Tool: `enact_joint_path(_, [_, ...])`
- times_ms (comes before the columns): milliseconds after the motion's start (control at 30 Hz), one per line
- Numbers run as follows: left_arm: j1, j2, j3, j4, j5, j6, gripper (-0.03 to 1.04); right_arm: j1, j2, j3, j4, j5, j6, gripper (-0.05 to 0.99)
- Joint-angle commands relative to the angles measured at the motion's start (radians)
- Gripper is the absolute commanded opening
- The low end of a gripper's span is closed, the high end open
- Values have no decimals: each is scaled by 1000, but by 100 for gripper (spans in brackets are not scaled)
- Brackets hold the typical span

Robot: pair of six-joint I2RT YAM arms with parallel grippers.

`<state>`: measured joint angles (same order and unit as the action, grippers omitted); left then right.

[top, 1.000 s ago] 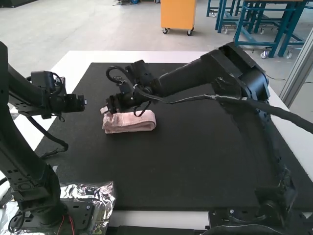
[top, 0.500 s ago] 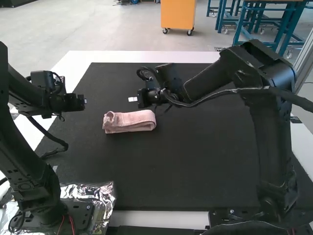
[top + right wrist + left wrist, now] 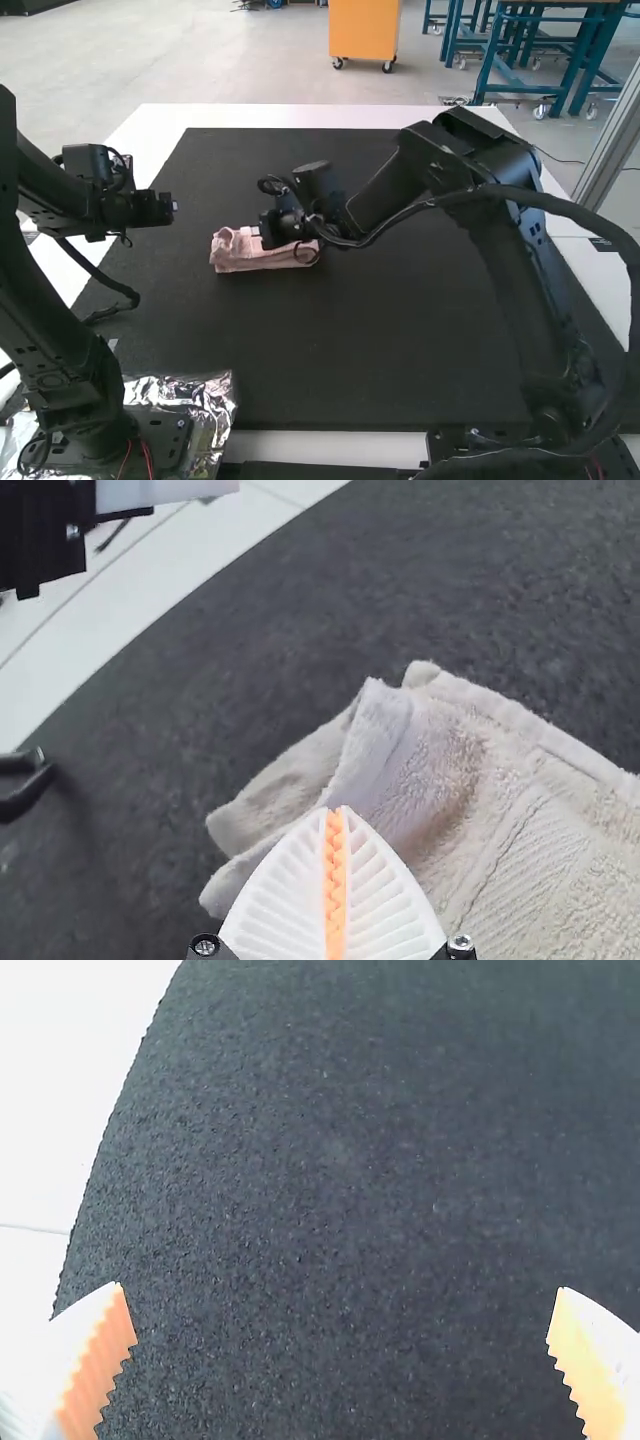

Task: Fold the towel.

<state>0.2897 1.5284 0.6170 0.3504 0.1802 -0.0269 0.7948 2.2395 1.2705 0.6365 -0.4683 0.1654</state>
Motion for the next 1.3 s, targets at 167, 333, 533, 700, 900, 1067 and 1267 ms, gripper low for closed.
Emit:
enact_joint_path(167, [3,-22,6,22,5,-2,97,-11,103,98,43,-32,10,-3])
enact_joint_path(333, [3,-22,6,25,8,-2,97,-3,177,142,58,-39,8,-3])
enact_joint_path(533, [3,-22,7,24,7,-2,97,15,258,204,63,-38,6,-3])
enact_joint_path(700, [3,-25,7,22,7,-1,97,18,328,273,45,-32,2,-3])
enact_joint_path(900, [-4,-66,41,-10,10,-1,97,-19,221,268,-40,-32,6,-2])
enact_joint_path(1067, [-47,-108,115,-77,8,-2,97,-62,22,244,-172,-32,28,37])
enact_joint_path(1267, [-89,-145,213,-160,10,-38,97,-126,-236,222,-330,-13,-4,92])
